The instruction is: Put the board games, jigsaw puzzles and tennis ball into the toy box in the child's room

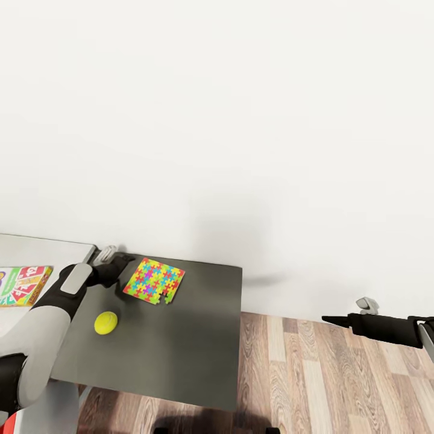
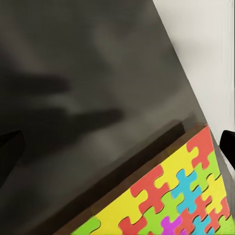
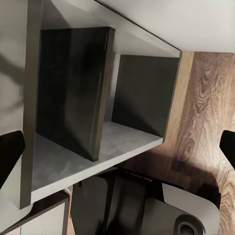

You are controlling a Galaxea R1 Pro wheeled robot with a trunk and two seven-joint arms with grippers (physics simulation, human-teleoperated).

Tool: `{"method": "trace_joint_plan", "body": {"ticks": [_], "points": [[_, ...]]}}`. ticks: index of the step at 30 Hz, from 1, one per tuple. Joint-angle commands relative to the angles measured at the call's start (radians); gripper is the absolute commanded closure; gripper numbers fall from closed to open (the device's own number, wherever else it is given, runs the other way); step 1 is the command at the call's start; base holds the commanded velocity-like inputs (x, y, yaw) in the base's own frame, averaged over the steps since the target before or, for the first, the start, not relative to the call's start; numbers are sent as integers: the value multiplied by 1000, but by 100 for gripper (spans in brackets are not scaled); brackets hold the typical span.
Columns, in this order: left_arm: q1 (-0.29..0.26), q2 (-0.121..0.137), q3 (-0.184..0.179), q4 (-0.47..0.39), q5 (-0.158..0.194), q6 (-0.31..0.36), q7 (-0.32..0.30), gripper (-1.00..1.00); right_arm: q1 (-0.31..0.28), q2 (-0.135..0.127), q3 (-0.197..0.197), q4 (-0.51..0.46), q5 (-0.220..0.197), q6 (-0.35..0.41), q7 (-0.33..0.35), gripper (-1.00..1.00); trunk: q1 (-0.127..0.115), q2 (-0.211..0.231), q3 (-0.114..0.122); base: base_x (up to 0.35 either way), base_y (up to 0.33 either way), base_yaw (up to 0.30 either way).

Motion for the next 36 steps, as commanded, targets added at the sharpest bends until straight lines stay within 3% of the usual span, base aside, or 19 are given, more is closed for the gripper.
{"method": "trace_joint_plan", "body": {"ticks": [1,12,22,36], "points": [[1,-1,3,34,28,4,2,-100,-1,0,-1,0,-1,5,2,-100,13,-1,-2,0,0,0],[-1,-23,5,27,34,10,-28,-100,-2,0,-2,0,-1,19,2,-100,13,-1,-3,0,0,-108],[-1,-40,4,15,116,28,-27,-100,-2,0,-2,-1,-1,23,1,-100,13,-1,-3,0,0,-66],[0,-41,4,13,143,74,-25,-100,-2,3,-2,-2,2,23,0,-100,13,-1,-3,0,0,-9]]}}
